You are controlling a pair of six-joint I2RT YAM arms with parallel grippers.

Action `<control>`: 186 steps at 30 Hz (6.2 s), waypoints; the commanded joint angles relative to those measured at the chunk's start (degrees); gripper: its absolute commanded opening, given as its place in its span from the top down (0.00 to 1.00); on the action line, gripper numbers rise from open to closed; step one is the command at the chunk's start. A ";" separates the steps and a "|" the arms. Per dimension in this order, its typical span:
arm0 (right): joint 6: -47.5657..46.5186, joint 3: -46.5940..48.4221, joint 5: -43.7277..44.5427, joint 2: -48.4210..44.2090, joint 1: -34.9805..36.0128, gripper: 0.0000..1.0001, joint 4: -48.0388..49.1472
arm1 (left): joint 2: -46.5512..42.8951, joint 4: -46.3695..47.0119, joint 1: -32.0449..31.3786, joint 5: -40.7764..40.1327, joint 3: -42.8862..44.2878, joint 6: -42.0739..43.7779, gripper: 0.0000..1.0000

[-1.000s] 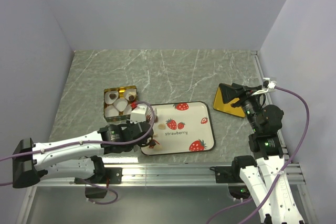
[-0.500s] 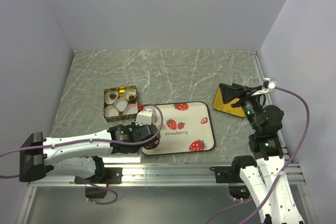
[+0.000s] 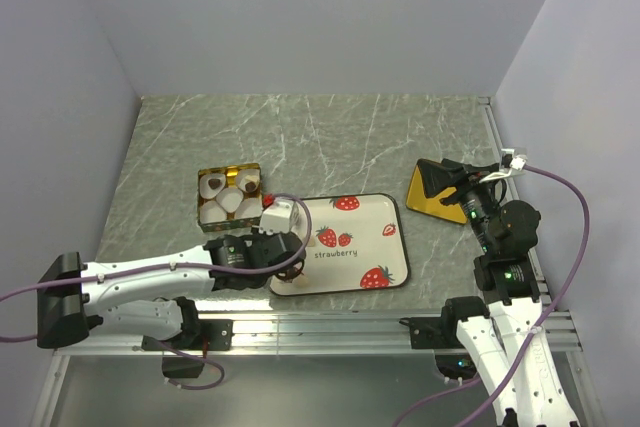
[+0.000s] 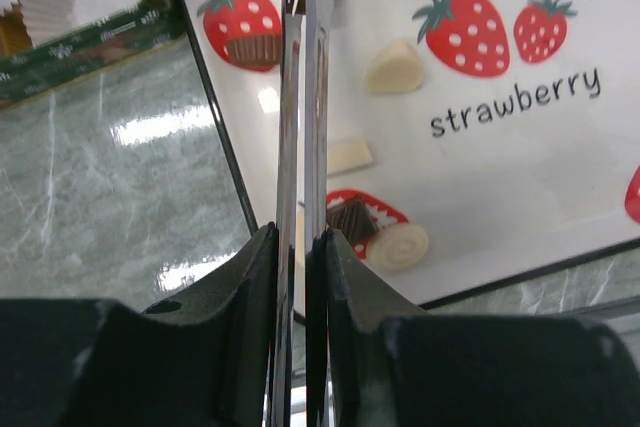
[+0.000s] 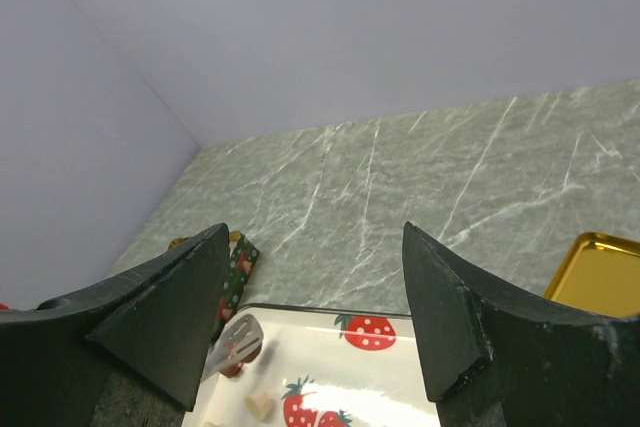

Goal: Pack the chocolate

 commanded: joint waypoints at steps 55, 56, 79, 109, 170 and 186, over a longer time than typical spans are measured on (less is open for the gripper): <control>0.15 0.02 -2.05 0.67 0.63 0.24 3.36 | -12.72 8.52 41.72 2.08 -3.62 8.93 0.69; 0.15 -0.06 -2.05 0.67 0.45 0.24 3.36 | -12.72 8.26 41.63 2.08 -3.62 8.84 0.69; -0.28 0.20 -1.43 0.76 0.80 0.24 2.92 | -14.12 7.47 38.82 0.50 -2.83 9.10 0.62; -1.08 0.73 0.41 2.51 0.98 0.24 2.13 | -15.01 8.17 6.75 8.24 -3.88 9.02 0.63; -0.99 0.73 -0.03 2.16 1.07 0.24 2.04 | -2.79 -1.68 -12.69 -1.88 -0.36 -7.95 0.73; -0.81 0.55 -0.38 2.43 1.07 0.24 2.48 | -9.64 4.20 -4.80 -4.78 -0.09 0.30 0.74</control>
